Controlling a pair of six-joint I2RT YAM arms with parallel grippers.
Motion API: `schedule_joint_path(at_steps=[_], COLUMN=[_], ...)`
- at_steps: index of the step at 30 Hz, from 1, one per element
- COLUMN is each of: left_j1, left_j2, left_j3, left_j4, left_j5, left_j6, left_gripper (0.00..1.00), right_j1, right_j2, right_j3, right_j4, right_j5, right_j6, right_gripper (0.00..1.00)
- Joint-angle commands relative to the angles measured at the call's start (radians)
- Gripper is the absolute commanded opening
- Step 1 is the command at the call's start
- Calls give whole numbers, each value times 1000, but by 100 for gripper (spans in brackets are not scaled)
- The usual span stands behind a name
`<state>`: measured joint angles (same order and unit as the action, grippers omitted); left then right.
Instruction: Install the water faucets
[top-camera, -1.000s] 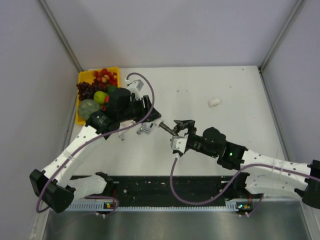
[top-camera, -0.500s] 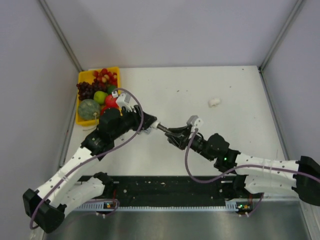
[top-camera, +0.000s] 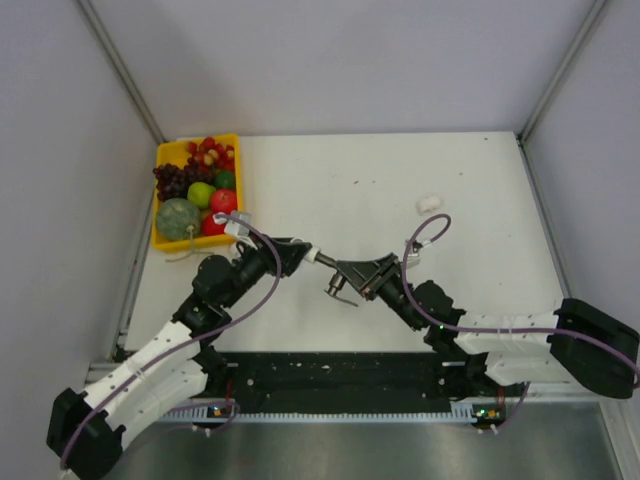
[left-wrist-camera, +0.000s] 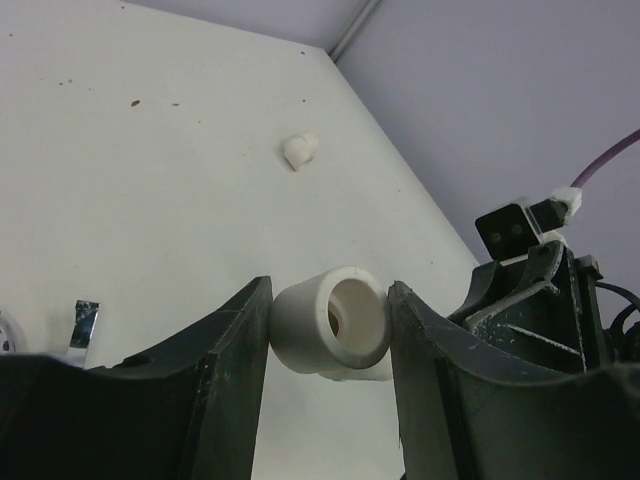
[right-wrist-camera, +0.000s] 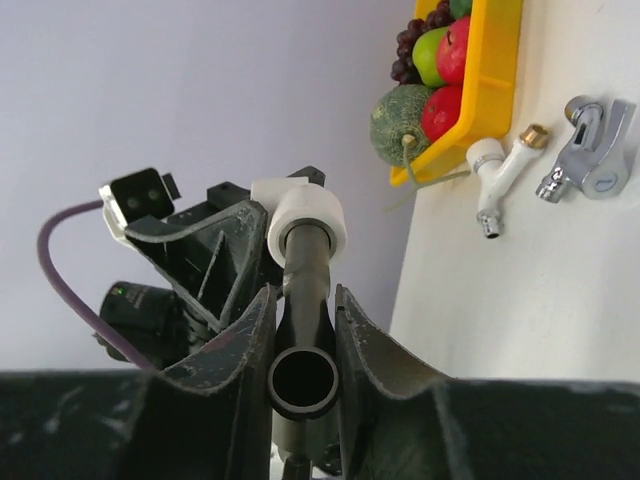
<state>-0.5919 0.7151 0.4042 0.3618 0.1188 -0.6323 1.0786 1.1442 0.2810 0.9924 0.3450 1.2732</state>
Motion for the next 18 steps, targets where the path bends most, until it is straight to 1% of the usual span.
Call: schedule_joint_path(at_steps=[1, 2, 3, 6, 8, 10, 12, 16, 18], left_j1=[17, 17, 17, 18, 17, 18, 18, 18, 18], left_j2=[-36, -32, -29, -6, 12, 50, 79, 122, 136], left_j3=[30, 45, 60, 99, 139, 188, 234, 314, 352], left_j4=[159, 110, 65, -65, -157, -248, -314, -408, -448], left_j5=[-140, -165, -200, -277, -297, -286, -262, -211, -186], left_j6=[6, -3, -9, -20, -33, -40, -49, -47, -44], left_gripper=[0, 0, 0, 0, 0, 0, 0, 0, 0], right_j1=[-25, -26, -28, -31, -31, -32, -32, -31, -29], right_j2=[-32, -53, -81, -193, -273, -333, -377, -435, -448], right_j3=[21, 26, 33, 67, 95, 122, 155, 225, 263], right_j4=[115, 77, 49, -111, -237, -334, -412, -619, -756], right_j5=[103, 110, 120, 147, 152, 144, 85, -64, -93], right_j6=[166, 116, 33, -205, -372, -562, -801, -1209, -1406], right_gripper=[27, 33, 42, 58, 66, 72, 77, 84, 85])
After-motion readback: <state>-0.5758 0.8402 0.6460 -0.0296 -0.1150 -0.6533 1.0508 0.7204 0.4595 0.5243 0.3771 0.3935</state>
